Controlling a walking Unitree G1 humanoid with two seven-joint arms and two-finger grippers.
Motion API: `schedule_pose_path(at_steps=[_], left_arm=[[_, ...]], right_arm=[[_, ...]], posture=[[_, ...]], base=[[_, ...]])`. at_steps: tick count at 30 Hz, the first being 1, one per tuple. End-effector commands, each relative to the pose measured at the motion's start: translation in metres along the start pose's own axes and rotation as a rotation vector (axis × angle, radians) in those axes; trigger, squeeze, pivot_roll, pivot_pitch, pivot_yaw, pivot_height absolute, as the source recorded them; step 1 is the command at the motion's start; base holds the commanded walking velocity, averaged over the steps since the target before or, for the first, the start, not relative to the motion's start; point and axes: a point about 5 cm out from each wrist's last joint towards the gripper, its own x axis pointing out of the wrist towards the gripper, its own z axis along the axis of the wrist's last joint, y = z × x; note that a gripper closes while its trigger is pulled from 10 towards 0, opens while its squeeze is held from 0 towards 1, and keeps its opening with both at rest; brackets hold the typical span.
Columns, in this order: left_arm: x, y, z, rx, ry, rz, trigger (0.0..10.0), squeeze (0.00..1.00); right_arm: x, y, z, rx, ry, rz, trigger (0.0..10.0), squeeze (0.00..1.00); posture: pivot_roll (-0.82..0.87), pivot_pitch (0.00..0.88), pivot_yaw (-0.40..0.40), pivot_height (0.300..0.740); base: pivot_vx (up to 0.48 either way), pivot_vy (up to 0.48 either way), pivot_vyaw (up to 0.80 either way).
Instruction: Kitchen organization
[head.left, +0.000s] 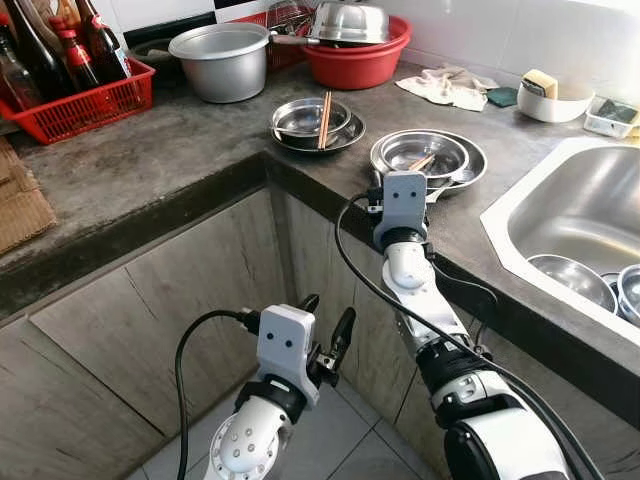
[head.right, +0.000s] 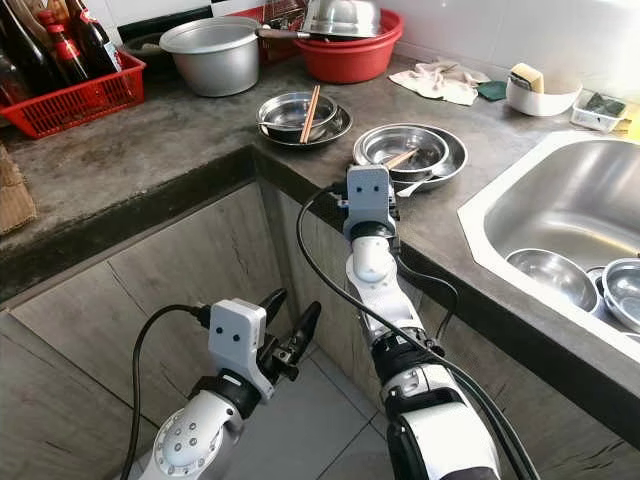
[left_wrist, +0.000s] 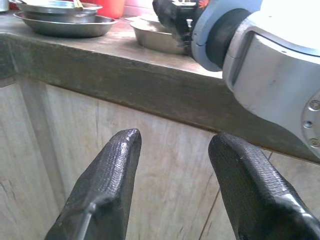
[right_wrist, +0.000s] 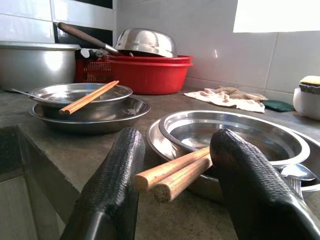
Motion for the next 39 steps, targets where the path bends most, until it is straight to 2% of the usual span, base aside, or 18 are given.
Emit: schedule_pose_path(at_steps=[1,26,32,36,39], left_arm=[[-0.001,-0.001,0.004,-0.003,-0.019,-0.004,10.0,0.00],[0.003,0.005,0.002,0.027,-0.018,0.022,10.0,0.00],[0.003,0.005,0.002,0.028,-0.020,0.027,10.0,0.00],[0.004,0.006,0.002,0.032,-0.020,0.029,10.0,0.00],[0.005,0.008,0.002,0.032,-0.022,0.035,10.0,0.00]], right_arm=[[0.002,0.001,0.003,0.014,-0.010,-0.008,0.0,0.00],[0.006,0.002,0.013,0.028,-0.059,-0.011,0.0,0.00],[0.008,-0.005,0.026,-0.008,-0.119,-0.054,0.0,0.00],[0.007,-0.012,0.043,-0.011,-0.198,-0.082,0.0,0.00],[-0.002,-0.018,0.055,-0.006,-0.255,-0.094,0.0,0.00]], posture=[[0.09,0.119,-0.001,0.740],[0.09,0.103,-0.002,0.740],[0.09,0.102,-0.003,0.740],[0.09,0.099,-0.002,0.740],[0.09,0.094,-0.001,0.740]], base=[[0.000,0.000,0.00],[0.000,0.000,0.00],[0.000,0.000,0.00],[0.000,0.000,0.00],[0.000,0.000,0.00]])
